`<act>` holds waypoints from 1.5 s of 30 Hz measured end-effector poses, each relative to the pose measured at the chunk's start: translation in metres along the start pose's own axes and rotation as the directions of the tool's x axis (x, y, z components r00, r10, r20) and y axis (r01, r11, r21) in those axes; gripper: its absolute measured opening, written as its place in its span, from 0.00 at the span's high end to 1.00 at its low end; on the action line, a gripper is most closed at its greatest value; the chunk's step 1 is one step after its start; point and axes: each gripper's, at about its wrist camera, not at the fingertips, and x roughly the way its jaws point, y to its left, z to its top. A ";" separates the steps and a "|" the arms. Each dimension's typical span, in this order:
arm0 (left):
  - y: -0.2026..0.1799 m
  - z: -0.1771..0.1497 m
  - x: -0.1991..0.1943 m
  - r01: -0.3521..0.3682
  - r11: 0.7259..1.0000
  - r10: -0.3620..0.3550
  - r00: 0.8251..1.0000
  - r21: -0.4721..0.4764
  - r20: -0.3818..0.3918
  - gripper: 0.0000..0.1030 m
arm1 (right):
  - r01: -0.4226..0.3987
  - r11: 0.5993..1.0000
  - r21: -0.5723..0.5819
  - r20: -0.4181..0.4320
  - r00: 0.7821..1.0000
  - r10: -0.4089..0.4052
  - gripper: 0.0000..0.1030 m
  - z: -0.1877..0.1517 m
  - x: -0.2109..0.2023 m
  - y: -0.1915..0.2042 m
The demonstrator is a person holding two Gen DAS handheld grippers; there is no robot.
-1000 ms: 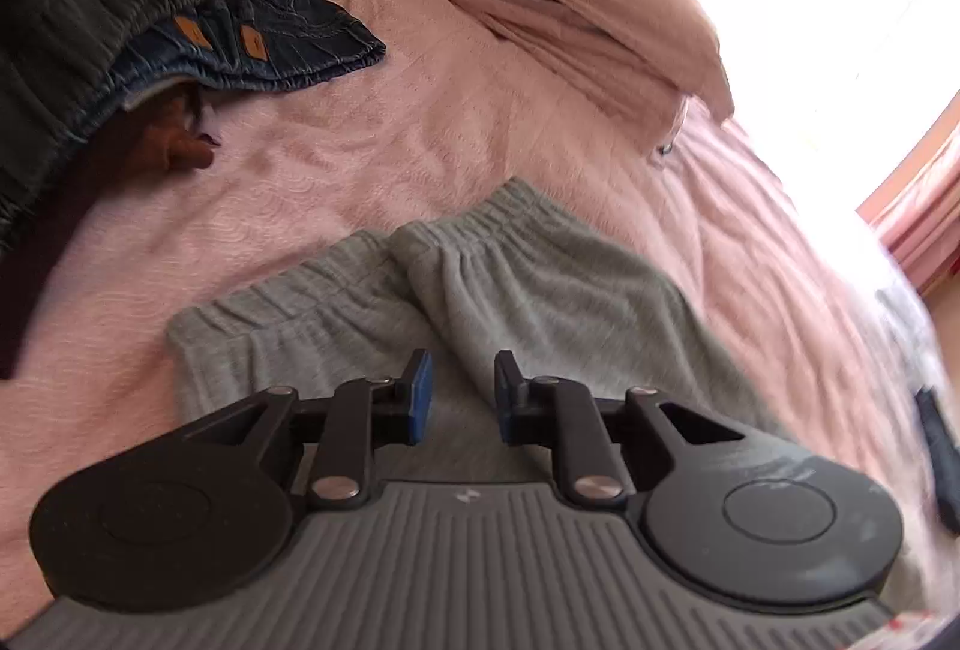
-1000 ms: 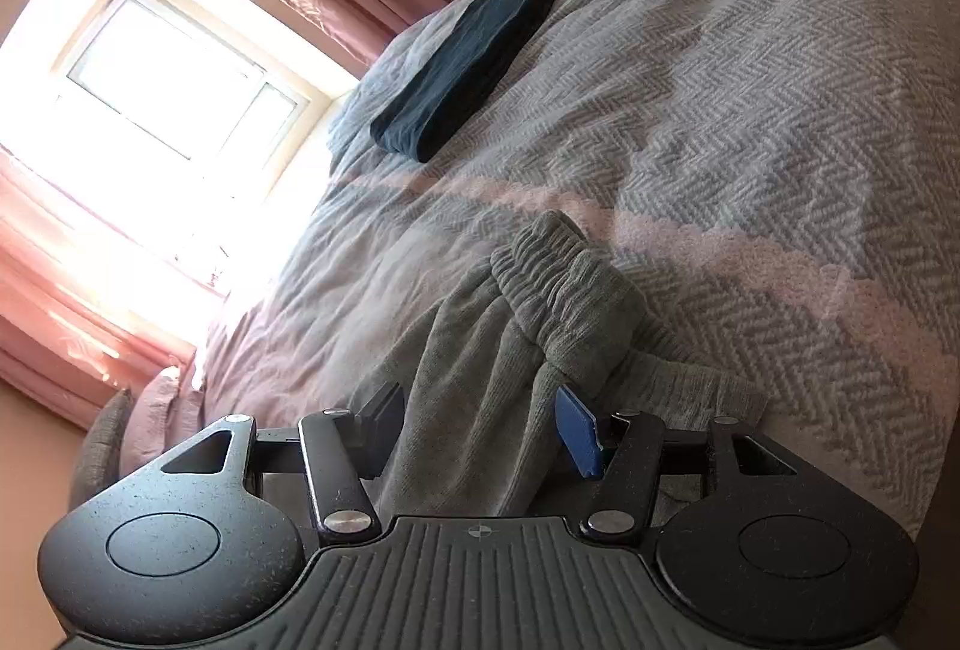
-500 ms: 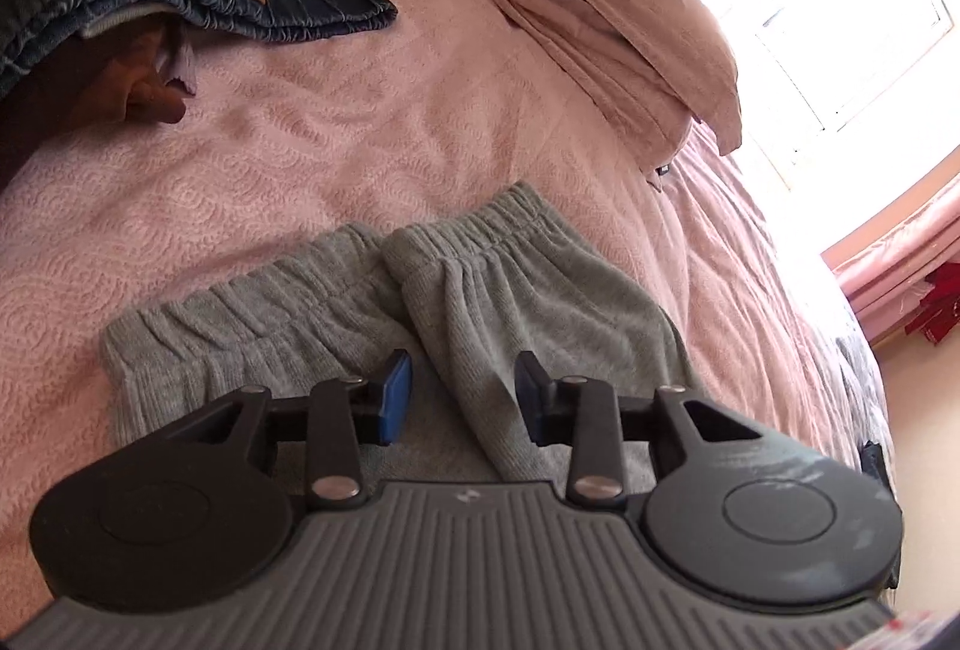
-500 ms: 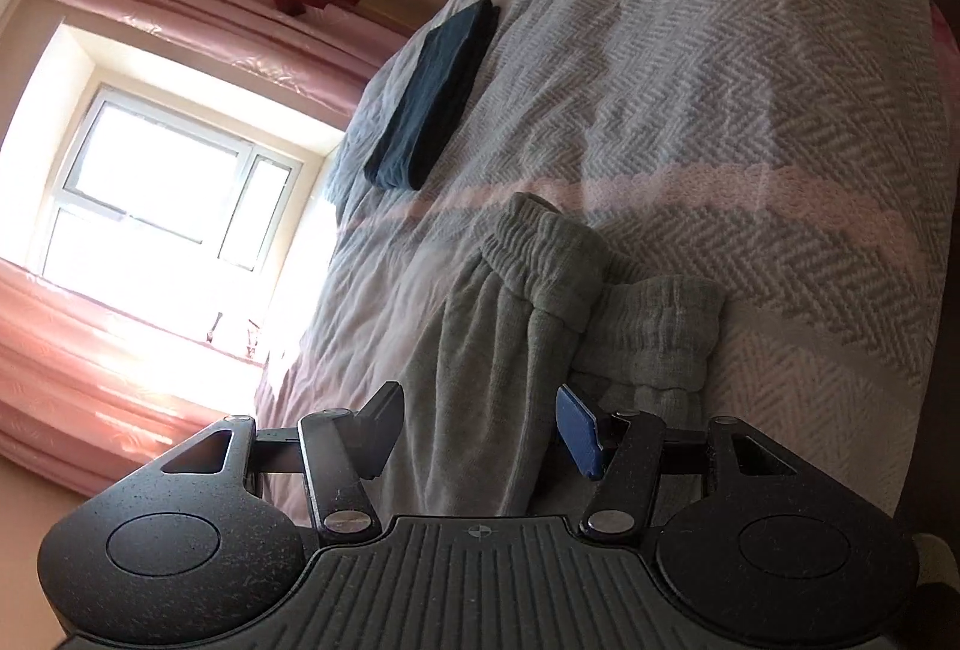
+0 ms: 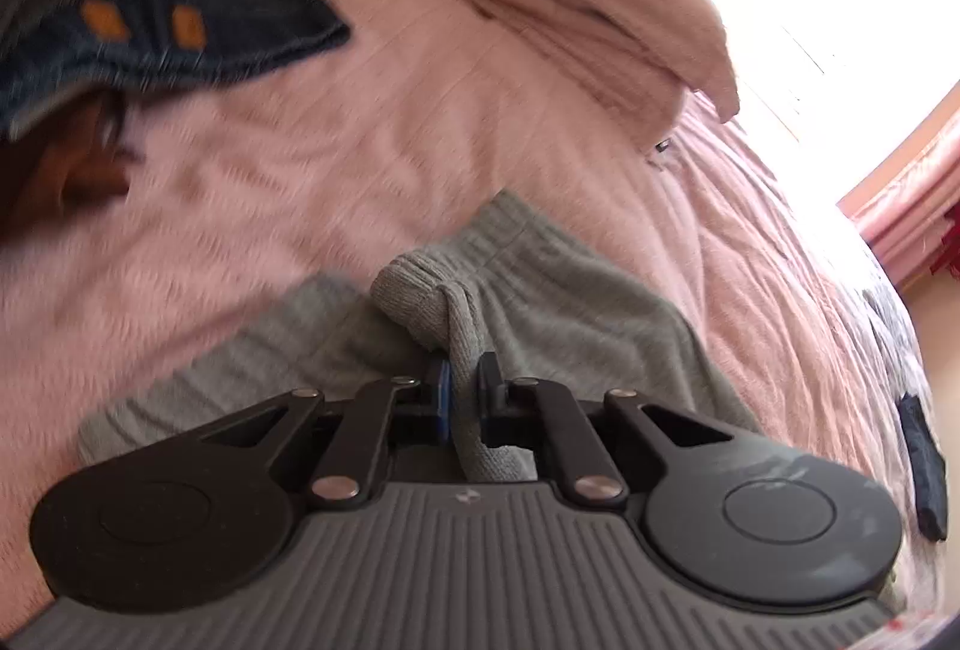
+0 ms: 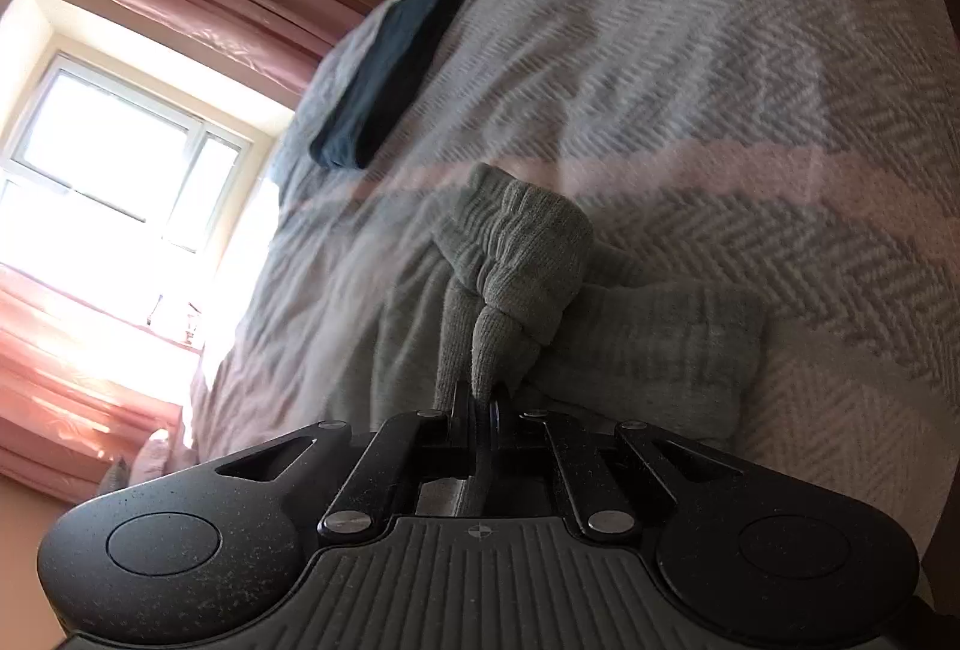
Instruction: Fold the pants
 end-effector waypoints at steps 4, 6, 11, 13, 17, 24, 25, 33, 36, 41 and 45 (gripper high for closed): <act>-0.008 0.010 -0.045 0.065 0.996 -0.073 0.990 0.069 0.119 0.95 | -0.125 0.992 0.025 0.062 0.990 0.124 1.00 0.004 -0.044 0.004; -0.004 0.000 -0.072 0.064 0.990 -0.084 0.982 0.123 0.169 0.95 | -0.143 0.990 0.013 0.068 0.988 0.141 1.00 -0.002 -0.063 -0.003; 0.047 -0.054 -0.069 0.012 0.993 -0.020 0.998 0.117 0.068 0.93 | 0.031 0.999 0.013 -0.025 0.999 -0.031 1.00 -0.031 -0.049 -0.046; 0.067 -0.071 -0.064 0.040 0.999 -0.042 0.997 0.030 0.061 0.93 | 0.036 0.999 0.041 -0.031 0.999 -0.035 1.00 -0.033 -0.045 -0.056; 0.072 -0.067 -0.068 0.077 0.997 -0.075 0.994 -0.016 0.075 0.92 | 0.015 1.000 0.027 -0.018 1.000 -0.015 1.00 -0.026 -0.052 -0.042; 0.072 -0.050 -0.062 0.095 0.995 -0.093 0.995 -0.042 0.047 0.95 | 0.027 0.999 -0.032 -0.020 0.999 -0.028 1.00 -0.021 -0.055 -0.021; 0.070 -0.047 -0.068 0.108 0.994 -0.106 0.992 -0.032 0.068 0.95 | 0.012 0.999 -0.037 -0.014 1.000 -0.013 1.00 -0.018 -0.058 -0.017; 0.067 -0.041 -0.097 0.090 0.993 -0.103 0.981 0.083 0.165 0.94 | -0.019 0.999 -0.032 -0.039 0.999 0.018 1.00 -0.011 -0.075 -0.008; 0.076 -0.051 -0.085 0.053 0.996 -0.061 0.991 0.075 0.117 0.94 | 0.069 0.997 -0.022 -0.095 0.993 -0.071 1.00 -0.021 -0.063 -0.027; 0.074 -0.054 -0.103 0.083 0.990 -0.102 0.980 0.117 0.170 0.94 | -0.077 0.996 0.042 -0.040 0.996 0.079 1.00 -0.014 -0.081 -0.026; 0.089 -0.060 -0.097 0.070 0.996 -0.079 0.986 0.062 0.150 0.93 | 0.031 0.998 0.048 -0.091 0.996 -0.027 1.00 -0.023 -0.069 -0.040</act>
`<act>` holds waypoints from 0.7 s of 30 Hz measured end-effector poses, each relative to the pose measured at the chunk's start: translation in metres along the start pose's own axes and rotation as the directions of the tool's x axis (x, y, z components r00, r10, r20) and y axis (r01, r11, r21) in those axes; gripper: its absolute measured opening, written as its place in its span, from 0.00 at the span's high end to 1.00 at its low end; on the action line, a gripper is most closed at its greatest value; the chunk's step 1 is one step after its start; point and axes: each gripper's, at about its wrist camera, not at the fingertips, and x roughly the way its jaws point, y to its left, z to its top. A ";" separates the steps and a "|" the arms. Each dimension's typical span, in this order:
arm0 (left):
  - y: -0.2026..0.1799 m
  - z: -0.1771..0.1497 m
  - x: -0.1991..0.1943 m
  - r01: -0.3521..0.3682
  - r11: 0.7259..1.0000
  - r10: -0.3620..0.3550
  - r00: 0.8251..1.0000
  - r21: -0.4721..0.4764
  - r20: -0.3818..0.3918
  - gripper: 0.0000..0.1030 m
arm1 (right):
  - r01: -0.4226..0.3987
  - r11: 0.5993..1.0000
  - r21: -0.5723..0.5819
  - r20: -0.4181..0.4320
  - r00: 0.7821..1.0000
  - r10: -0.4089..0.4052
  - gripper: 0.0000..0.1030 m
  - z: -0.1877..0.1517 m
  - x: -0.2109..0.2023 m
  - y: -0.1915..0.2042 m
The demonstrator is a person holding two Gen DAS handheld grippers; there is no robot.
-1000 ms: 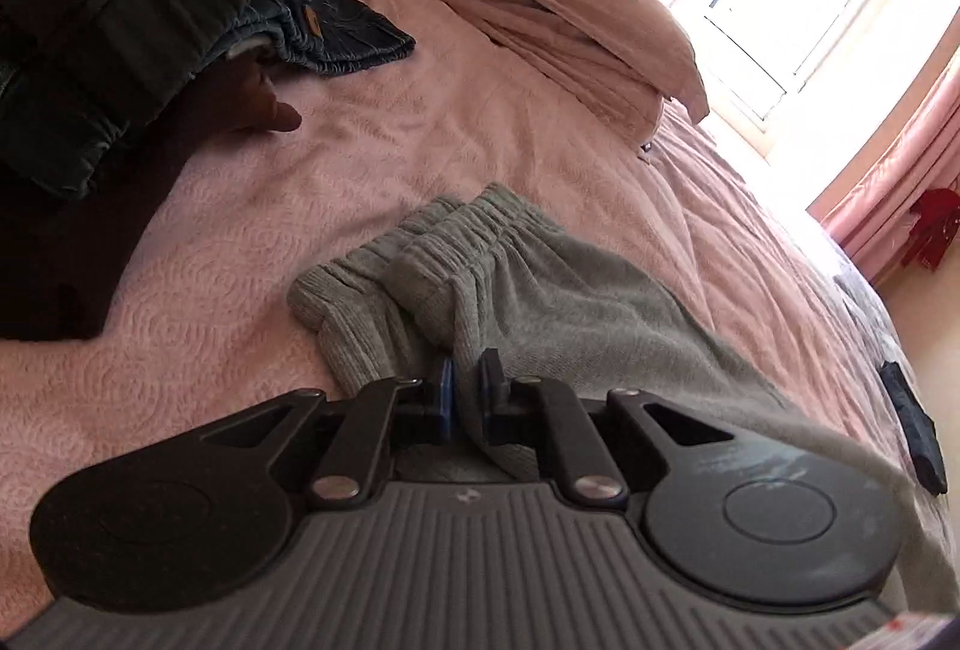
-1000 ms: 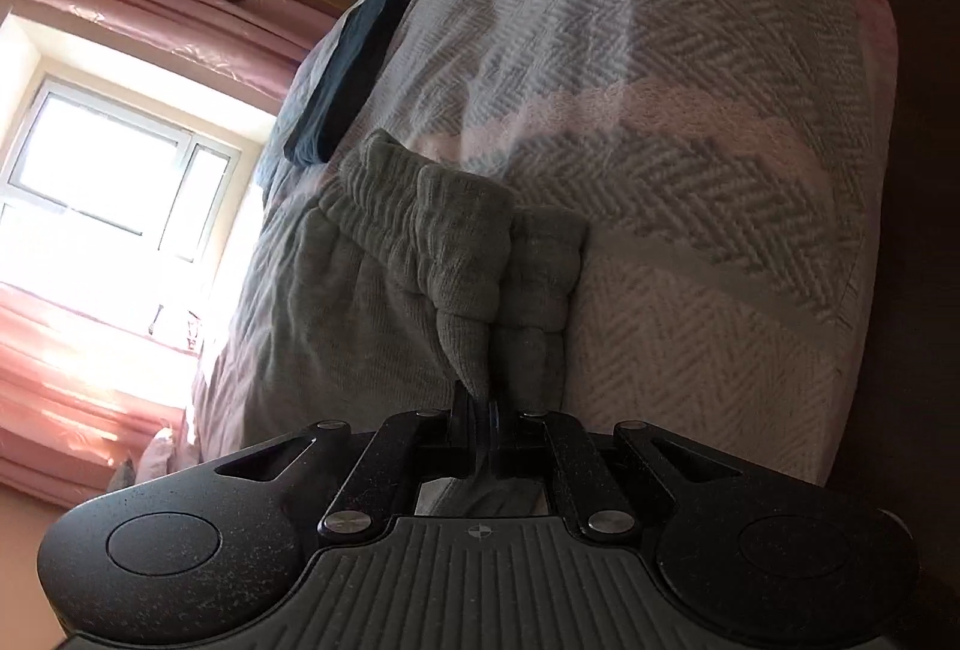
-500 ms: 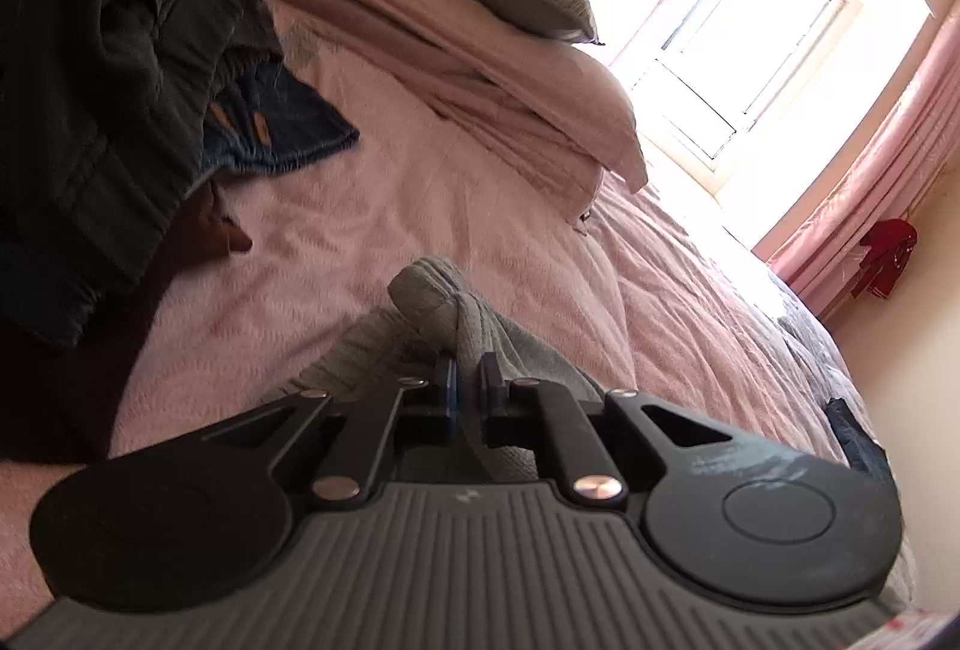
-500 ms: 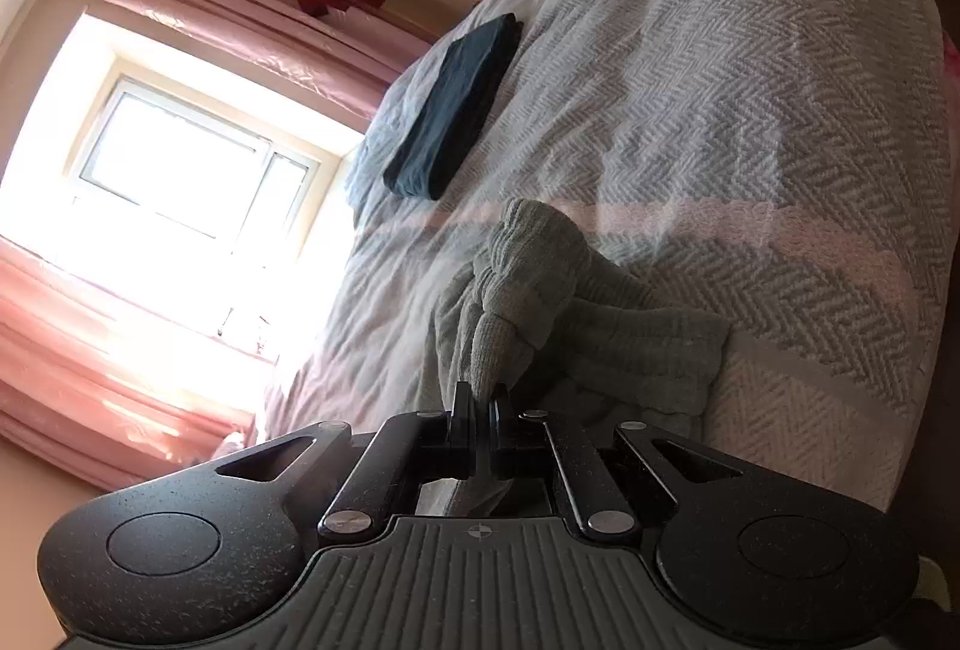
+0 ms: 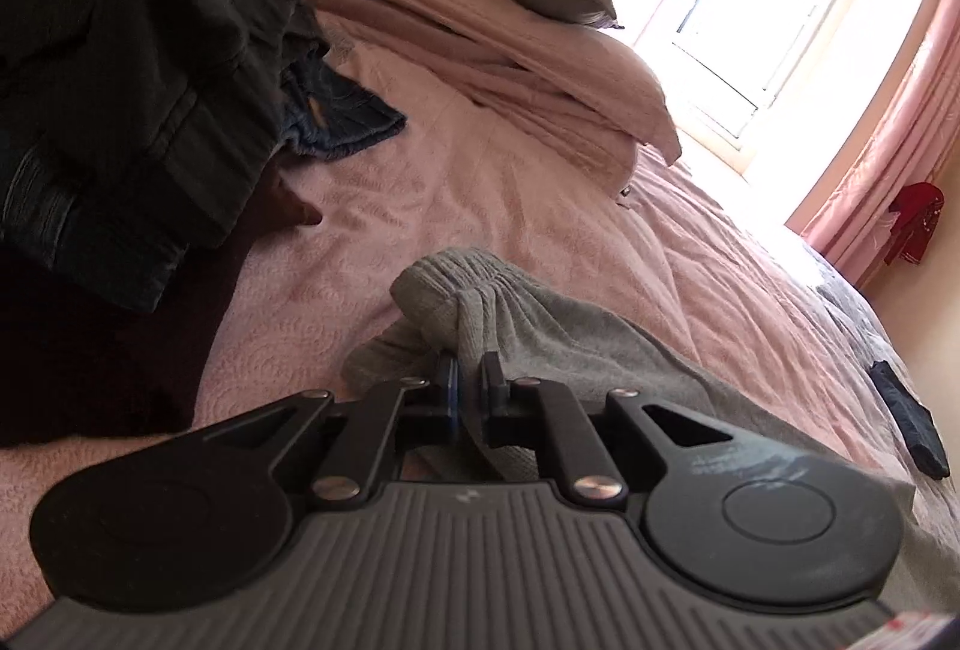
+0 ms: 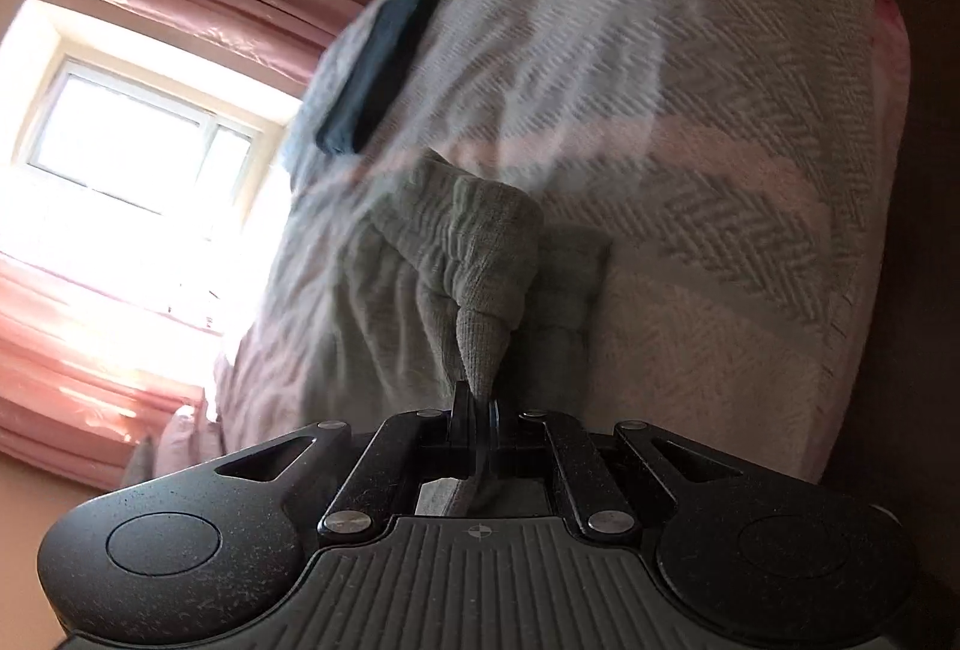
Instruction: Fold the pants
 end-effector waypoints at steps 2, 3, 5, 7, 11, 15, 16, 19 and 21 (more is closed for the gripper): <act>0.007 -0.004 0.002 0.002 1.000 -0.002 1.000 -0.030 -0.010 0.93 | 0.003 1.000 0.013 0.005 1.000 -0.003 1.00 -0.003 0.002 -0.007; 0.007 -0.005 0.000 0.005 1.000 -0.006 1.000 -0.026 -0.004 0.93 | -0.019 1.000 0.016 0.016 1.000 0.019 1.00 -0.003 -0.001 -0.006; 0.005 -0.005 -0.002 0.007 1.000 -0.007 1.000 -0.001 0.003 0.93 | -0.033 0.999 0.003 0.022 0.999 0.033 1.00 0.001 -0.004 0.000; 0.006 -0.008 0.002 0.002 1.000 -0.002 1.000 -0.012 -0.011 0.93 | 0.006 0.999 -0.051 0.020 1.000 -0.005 1.00 0.002 -0.001 0.009; 0.013 -0.019 0.009 -0.019 1.000 0.019 0.999 -0.016 -0.036 0.89 | 0.079 0.992 -0.094 0.012 0.997 -0.078 0.95 -0.006 0.009 0.010; 0.011 -0.015 0.004 -0.014 1.000 0.014 0.999 -0.008 -0.037 0.87 | 0.102 0.988 -0.113 0.002 0.995 -0.103 0.79 -0.010 0.010 0.009; 0.008 -0.012 0.002 -0.034 0.999 0.034 0.998 0.019 -0.045 0.84 | 0.129 0.982 -0.135 0.009 0.992 -0.129 0.69 -0.012 0.008 0.011; 0.007 -0.005 -0.008 -0.125 0.991 0.127 0.991 0.041 -0.038 0.64 | 0.197 0.961 -0.195 0.059 0.980 -0.188 0.57 -0.018 -0.007 0.017; 0.001 0.003 -0.019 -0.177 0.982 0.177 0.984 0.072 0.000 0.71 | 0.226 0.943 -0.246 0.116 0.972 -0.202 0.57 -0.020 -0.018 0.022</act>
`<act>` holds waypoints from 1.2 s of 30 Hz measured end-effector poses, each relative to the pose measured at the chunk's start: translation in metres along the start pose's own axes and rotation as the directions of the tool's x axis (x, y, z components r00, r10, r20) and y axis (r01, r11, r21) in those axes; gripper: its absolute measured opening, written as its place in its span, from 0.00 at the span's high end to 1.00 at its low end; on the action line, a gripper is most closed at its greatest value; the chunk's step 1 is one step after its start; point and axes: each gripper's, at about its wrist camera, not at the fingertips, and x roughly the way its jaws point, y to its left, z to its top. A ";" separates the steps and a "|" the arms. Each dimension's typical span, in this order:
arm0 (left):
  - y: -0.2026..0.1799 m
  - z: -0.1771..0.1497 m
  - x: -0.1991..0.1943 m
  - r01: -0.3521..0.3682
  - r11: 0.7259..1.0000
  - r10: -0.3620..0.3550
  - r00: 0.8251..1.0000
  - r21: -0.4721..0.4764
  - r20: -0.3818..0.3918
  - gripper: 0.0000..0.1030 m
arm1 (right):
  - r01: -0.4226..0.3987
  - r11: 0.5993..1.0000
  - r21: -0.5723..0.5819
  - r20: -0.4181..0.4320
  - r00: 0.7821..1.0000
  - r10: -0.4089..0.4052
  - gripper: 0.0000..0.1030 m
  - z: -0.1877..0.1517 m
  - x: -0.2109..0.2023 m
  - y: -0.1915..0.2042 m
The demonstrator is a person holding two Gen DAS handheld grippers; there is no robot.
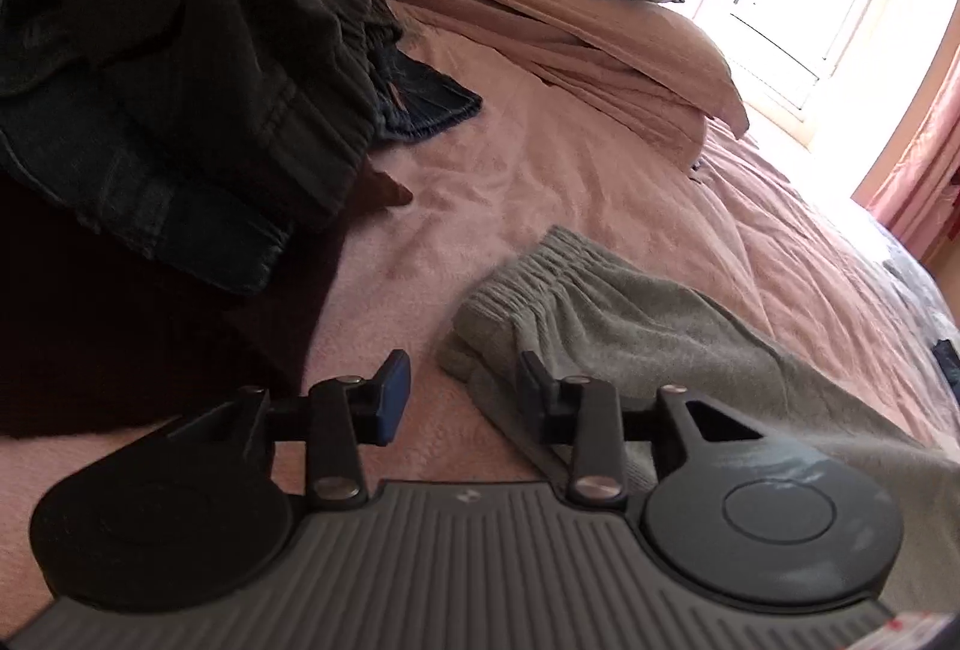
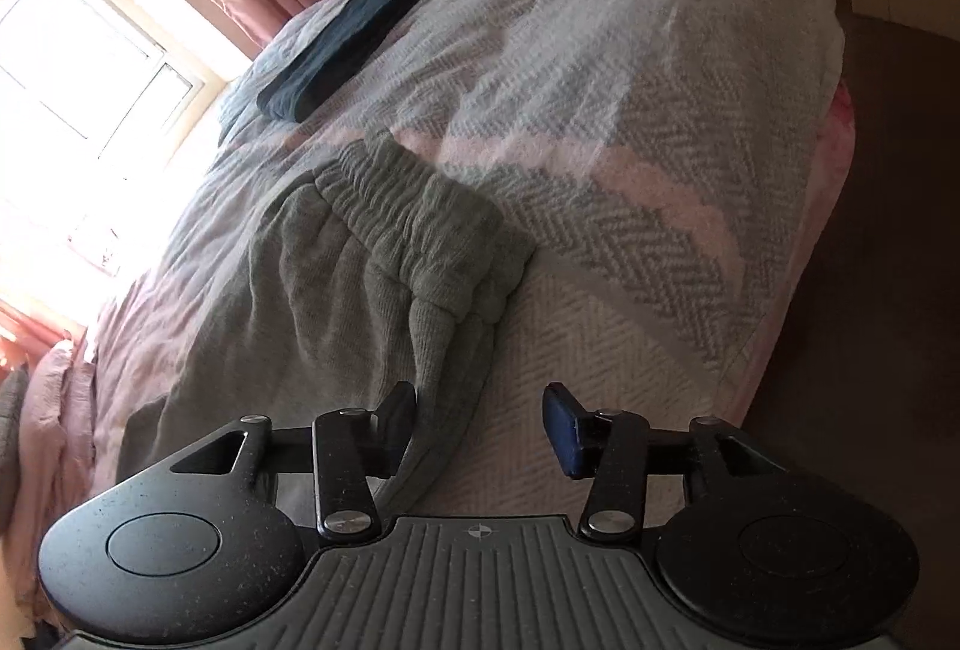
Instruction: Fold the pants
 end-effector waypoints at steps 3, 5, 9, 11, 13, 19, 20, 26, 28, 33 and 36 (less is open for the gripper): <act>-0.031 0.012 -0.012 -0.009 0.990 0.001 0.998 0.141 0.059 0.71 | 0.032 0.997 -0.076 0.099 0.995 -0.024 0.57 0.007 -0.013 0.007; -0.062 0.018 -0.010 0.041 0.973 -0.054 0.997 0.226 0.055 0.71 | 0.022 0.993 -0.116 0.150 0.989 -0.005 0.57 0.016 -0.012 0.013; -0.144 0.018 0.013 0.230 0.921 -0.237 0.971 0.315 -0.016 0.71 | -0.051 0.985 -0.163 0.180 0.980 0.080 0.57 0.039 0.003 0.025; -0.187 0.013 0.027 0.334 0.882 -0.326 0.942 0.332 -0.081 0.71 | -0.048 0.976 -0.213 0.192 0.977 0.090 0.57 0.049 0.013 0.034; -0.235 0.004 0.040 0.446 0.825 -0.418 0.895 0.348 -0.157 0.70 | -0.063 0.963 -0.260 0.194 0.974 0.116 0.57 0.060 0.029 0.041; -0.366 -0.031 0.062 0.674 0.623 -0.560 0.739 0.397 -0.375 0.65 | -0.114 0.960 -0.256 0.140 0.978 0.154 0.57 0.079 0.066 0.048; -0.387 -0.039 0.065 0.701 0.585 -0.572 0.714 0.408 -0.405 0.63 | -0.108 0.959 -0.262 0.137 0.980 0.148 0.57 0.079 0.068 0.048; -0.463 -0.090 0.076 0.744 0.448 -0.542 0.667 0.495 -0.511 0.56 | -0.135 0.960 -0.243 0.125 0.978 0.169 0.56 0.078 0.069 0.036; -0.474 -0.107 0.079 0.720 0.410 -0.527 0.688 0.560 -0.500 0.61 | -0.121 0.949 -0.290 0.133 0.977 0.166 0.56 0.073 0.068 0.039; -0.493 -0.158 0.106 0.546 0.407 -0.441 0.819 0.732 -0.367 0.72 | 0.094 0.897 -0.432 0.160 0.987 -0.027 0.56 0.053 0.100 0.051; -0.489 -0.160 0.110 0.487 0.465 -0.417 0.857 0.739 -0.303 0.73 | 0.157 0.881 -0.447 0.214 0.975 -0.066 0.55 0.046 0.097 0.060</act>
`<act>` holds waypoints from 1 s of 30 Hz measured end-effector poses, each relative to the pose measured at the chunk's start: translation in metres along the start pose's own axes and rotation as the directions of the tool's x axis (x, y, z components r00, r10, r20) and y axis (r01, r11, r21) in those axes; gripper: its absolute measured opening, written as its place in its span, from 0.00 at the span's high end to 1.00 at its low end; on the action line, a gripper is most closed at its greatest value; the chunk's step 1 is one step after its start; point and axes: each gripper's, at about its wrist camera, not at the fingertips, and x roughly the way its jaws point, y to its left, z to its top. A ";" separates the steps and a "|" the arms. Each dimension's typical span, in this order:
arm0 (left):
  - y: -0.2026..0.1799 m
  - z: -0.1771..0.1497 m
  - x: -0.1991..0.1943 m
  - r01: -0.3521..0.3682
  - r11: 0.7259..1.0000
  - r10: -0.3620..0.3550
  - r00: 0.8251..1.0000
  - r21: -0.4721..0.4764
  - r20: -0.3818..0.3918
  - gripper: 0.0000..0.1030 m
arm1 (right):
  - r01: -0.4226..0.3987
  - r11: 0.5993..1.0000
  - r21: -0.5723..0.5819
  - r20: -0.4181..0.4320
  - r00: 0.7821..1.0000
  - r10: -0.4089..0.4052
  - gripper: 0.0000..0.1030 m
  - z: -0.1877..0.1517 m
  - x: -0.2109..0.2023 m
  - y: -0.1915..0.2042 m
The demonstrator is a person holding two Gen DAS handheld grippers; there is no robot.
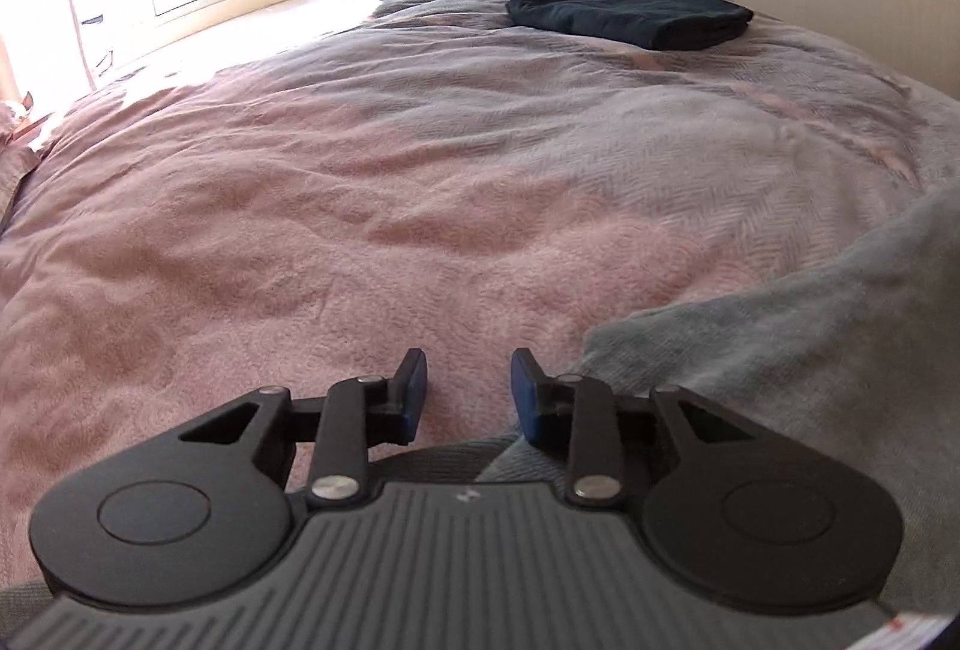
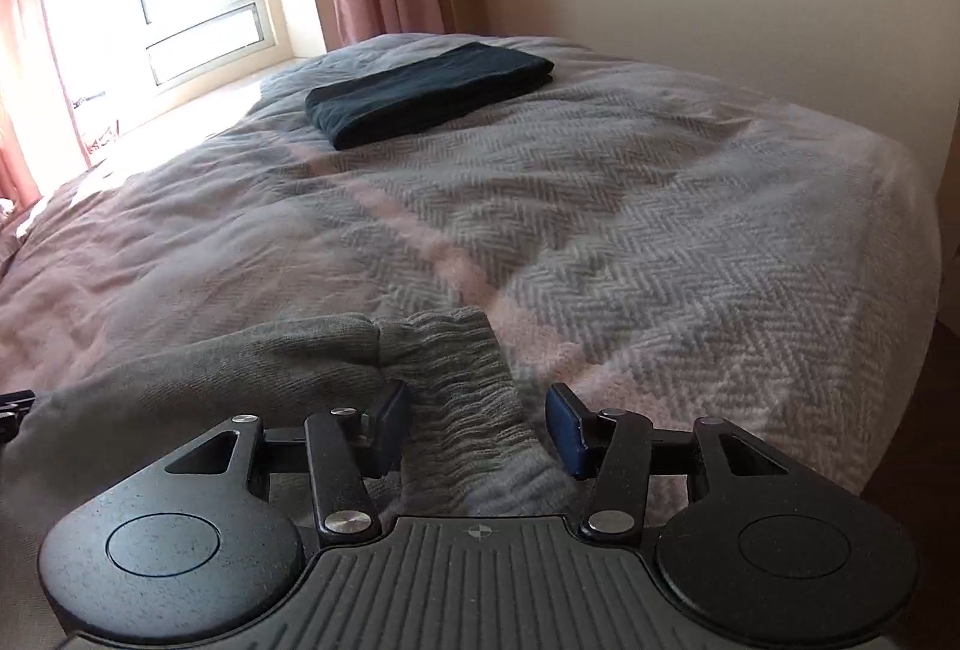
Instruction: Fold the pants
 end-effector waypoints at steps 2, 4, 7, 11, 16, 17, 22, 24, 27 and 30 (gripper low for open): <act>0.012 0.002 -0.017 -0.020 0.999 0.021 0.999 -0.041 0.027 0.73 | 0.102 0.994 -0.051 0.072 0.993 -0.098 0.55 0.002 -0.019 0.010; 0.029 0.002 -0.050 -0.035 0.997 0.041 0.996 -0.074 0.076 0.73 | 0.168 0.981 -0.100 0.138 0.978 -0.153 0.55 0.000 -0.041 0.018; 0.046 -0.014 -0.102 -0.033 0.992 0.042 0.996 -0.122 0.073 0.73 | 0.071 0.989 -0.129 0.164 0.985 -0.050 0.55 -0.016 -0.079 0.031; 0.056 -0.065 -0.173 -0.084 0.976 0.089 0.996 -0.200 0.018 0.69 | -0.036 0.977 -0.208 0.128 0.990 0.064 0.55 -0.056 -0.106 0.060; 0.062 -0.134 -0.213 -0.119 0.929 0.096 0.992 -0.351 -0.080 0.68 | -0.025 0.961 -0.275 0.012 0.999 0.029 0.55 -0.094 -0.069 0.084; 0.062 -0.144 -0.214 -0.149 0.919 0.118 0.987 -0.364 -0.108 0.68 | -0.014 0.964 -0.265 0.012 1.000 0.017 0.55 -0.094 -0.068 0.086; 0.057 -0.159 -0.247 -0.176 0.904 0.158 0.984 -0.391 -0.077 0.68 | -0.096 0.982 -0.166 0.016 0.995 0.100 0.55 -0.084 -0.106 0.093; 0.055 -0.157 -0.258 -0.173 0.897 0.155 0.985 -0.408 -0.076 0.66 | -0.118 0.984 -0.135 -0.008 0.993 0.118 0.55 -0.083 -0.124 0.099; 0.044 -0.153 -0.280 -0.170 0.896 0.158 0.985 -0.410 -0.064 0.60 | -0.155 0.982 -0.112 -0.025 0.988 0.154 0.54 -0.087 -0.150 0.105; 0.029 -0.150 -0.305 -0.176 0.903 0.173 0.984 -0.391 -0.044 0.52 | -0.182 0.974 -0.135 -0.041 0.983 0.178 0.49 -0.098 -0.177 0.114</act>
